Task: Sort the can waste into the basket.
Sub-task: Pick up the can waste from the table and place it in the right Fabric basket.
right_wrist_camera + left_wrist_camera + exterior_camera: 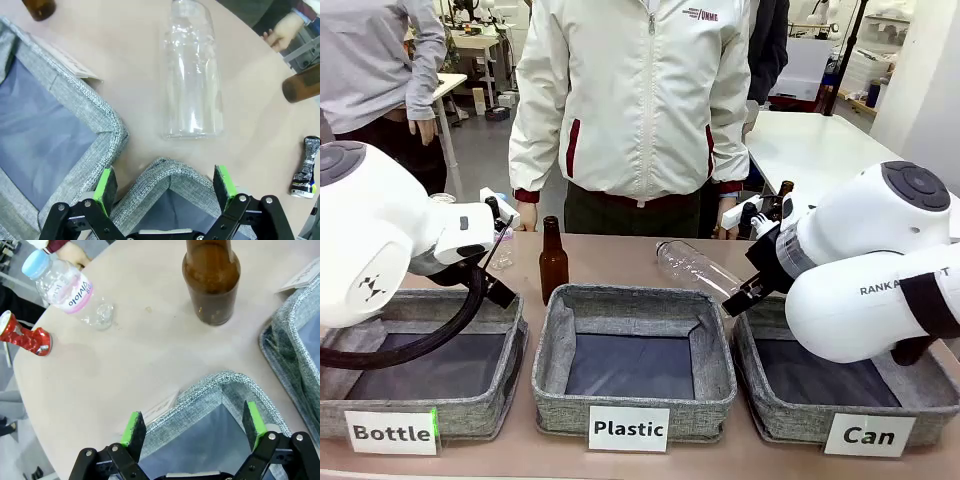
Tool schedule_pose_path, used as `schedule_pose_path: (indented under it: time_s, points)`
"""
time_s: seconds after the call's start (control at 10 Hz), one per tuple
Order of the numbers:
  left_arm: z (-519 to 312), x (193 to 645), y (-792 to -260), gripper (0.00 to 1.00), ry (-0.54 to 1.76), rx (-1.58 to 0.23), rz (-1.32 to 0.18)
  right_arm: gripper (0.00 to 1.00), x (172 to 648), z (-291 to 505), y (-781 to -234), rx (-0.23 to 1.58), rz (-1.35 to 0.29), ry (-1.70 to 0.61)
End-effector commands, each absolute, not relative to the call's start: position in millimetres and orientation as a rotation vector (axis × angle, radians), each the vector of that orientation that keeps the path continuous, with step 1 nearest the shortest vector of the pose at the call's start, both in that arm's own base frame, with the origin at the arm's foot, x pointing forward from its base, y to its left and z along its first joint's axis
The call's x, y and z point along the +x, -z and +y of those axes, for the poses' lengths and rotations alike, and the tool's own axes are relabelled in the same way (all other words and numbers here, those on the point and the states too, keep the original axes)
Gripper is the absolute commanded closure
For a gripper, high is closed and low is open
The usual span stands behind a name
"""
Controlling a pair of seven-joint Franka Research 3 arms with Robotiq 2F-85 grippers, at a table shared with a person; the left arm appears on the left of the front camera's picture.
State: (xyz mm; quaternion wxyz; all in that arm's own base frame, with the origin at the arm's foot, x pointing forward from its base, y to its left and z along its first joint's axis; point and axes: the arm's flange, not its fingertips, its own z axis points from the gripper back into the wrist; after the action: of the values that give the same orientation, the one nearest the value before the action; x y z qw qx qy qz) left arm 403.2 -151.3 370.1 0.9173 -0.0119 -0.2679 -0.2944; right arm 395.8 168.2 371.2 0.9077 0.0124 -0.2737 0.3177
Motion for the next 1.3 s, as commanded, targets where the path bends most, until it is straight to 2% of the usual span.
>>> schedule_pose_path:
  time_s: [0.0, 1.2]
  points:
    - [-151.3, 403.2, -370.2, 0.0, 0.606, -0.025, -0.551, 0.0, 395.8, 168.2, -371.2, 0.026, -0.565, -0.656]
    - [-151.3, 403.2, -370.2, 0.0, 0.606, -0.025, -0.551, 0.0, 395.8, 168.2, -371.2, 0.026, -0.565, -0.656]
